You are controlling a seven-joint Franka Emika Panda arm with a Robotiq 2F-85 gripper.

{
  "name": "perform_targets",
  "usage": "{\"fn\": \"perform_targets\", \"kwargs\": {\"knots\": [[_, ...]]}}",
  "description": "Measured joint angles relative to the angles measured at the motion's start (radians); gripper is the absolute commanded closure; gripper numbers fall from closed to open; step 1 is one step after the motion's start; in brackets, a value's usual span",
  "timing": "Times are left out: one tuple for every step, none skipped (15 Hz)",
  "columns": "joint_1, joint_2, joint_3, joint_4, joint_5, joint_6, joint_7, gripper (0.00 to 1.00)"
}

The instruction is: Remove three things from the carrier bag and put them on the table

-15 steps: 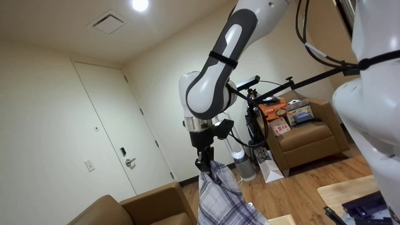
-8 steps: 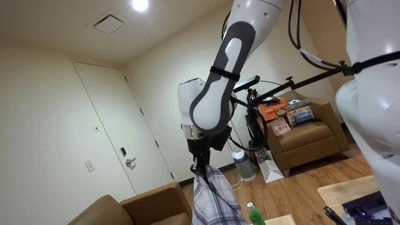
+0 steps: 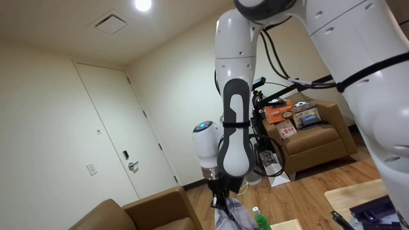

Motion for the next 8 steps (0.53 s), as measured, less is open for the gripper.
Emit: {"fn": "perform_targets", "kwargs": {"knots": [[0.002,0.042,0.000,0.015,0.001,0.006,0.002,0.99],[0.004,0.080,0.005,0.028,0.008,0.014,0.002,0.99],[0.003,0.110,0.015,0.034,0.021,0.030,0.000,0.99],[0.019,0.135,0.015,0.036,0.059,0.050,-0.019,0.99],[0.044,0.156,0.012,0.035,0.118,0.066,-0.059,0.99],[0.060,0.173,0.025,0.033,0.184,0.073,-0.109,0.99],[0.057,0.191,0.062,0.030,0.267,0.074,-0.176,0.97],[0.027,0.204,0.127,0.028,0.342,0.075,-0.245,0.97]]}}
